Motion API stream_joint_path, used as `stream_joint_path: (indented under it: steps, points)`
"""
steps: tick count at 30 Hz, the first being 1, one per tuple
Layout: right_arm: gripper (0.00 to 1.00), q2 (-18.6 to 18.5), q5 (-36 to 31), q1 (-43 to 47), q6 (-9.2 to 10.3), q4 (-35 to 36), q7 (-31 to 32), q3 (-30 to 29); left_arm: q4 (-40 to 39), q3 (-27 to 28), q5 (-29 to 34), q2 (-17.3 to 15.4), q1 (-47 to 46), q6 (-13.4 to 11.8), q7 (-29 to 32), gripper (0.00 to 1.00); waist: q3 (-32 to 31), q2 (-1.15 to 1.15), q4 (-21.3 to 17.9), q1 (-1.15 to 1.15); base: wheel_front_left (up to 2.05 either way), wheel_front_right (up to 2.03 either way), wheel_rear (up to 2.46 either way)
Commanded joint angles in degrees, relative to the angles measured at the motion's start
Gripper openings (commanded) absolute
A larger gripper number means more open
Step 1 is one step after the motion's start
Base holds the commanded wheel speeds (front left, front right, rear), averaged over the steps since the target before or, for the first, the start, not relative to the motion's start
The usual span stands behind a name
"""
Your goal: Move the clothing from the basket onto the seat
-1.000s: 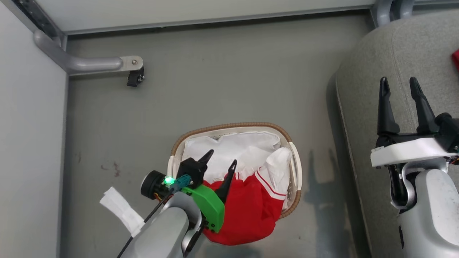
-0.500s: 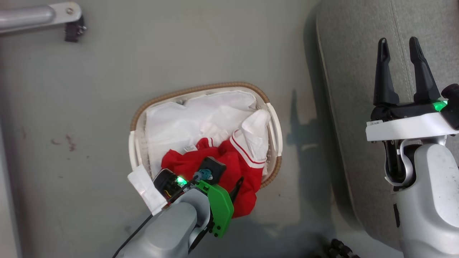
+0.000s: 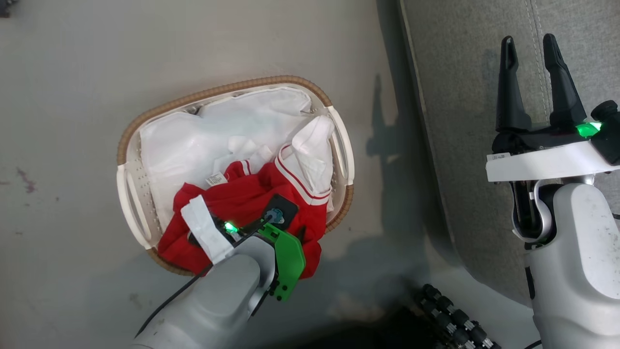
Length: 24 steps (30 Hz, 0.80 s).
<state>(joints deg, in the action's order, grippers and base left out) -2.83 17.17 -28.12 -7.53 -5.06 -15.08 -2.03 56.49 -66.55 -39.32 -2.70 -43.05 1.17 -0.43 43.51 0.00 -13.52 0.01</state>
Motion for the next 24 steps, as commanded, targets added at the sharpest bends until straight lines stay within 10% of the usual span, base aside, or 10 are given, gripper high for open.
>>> stream_joint_path:
  steps: [1,9,10,12,13,24]
  points:
    - [1.0,-0.13,0.38,-0.8,0.08,0.25,-0.13,0.25,0.99,-0.4,-0.48,-0.38,-1.35,-1.06,0.67,1.0,1.93,0.0,-1.54,-0.01,0.0,0.0,0.0]
    - [1.0,-0.13,1.48,-1.34,0.08,0.53,-0.13,1.37,5.92,-1.9,-1.58,-0.37,-2.97,-3.86,4.04,1.0,3.5,0.0,-2.19,-0.01,0.0,0.0,0.0]
    - [1.0,-0.13,1.55,-1.4,0.08,0.5,-0.13,1.4,6.38,-1.98,-1.78,-0.38,-3.11,-3.73,4.14,0.84,3.61,0.0,-2.22,-0.01,0.0,0.0,0.0]
    - [1.0,-0.13,1.63,-1.54,0.08,0.34,-0.13,1.39,6.83,-2.14,-2.07,-0.38,-3.55,-3.38,3.62,0.05,3.7,0.0,-2.23,-0.01,0.0,0.0,0.0]
    - [1.0,-0.13,1.66,-1.55,0.08,0.23,-0.13,1.34,7.03,-2.22,-2.12,-0.36,-3.69,-3.23,3.37,0.0,3.68,0.0,-2.21,-0.01,0.0,0.0,0.0]
    - [1.0,-0.14,0.01,-0.78,0.08,-1.52,-0.13,0.29,6.05,-2.75,-4.43,-0.35,-3.58,-1.13,-1.59,0.0,-0.33,0.0,-0.08,-0.01,0.0,0.0,0.0]
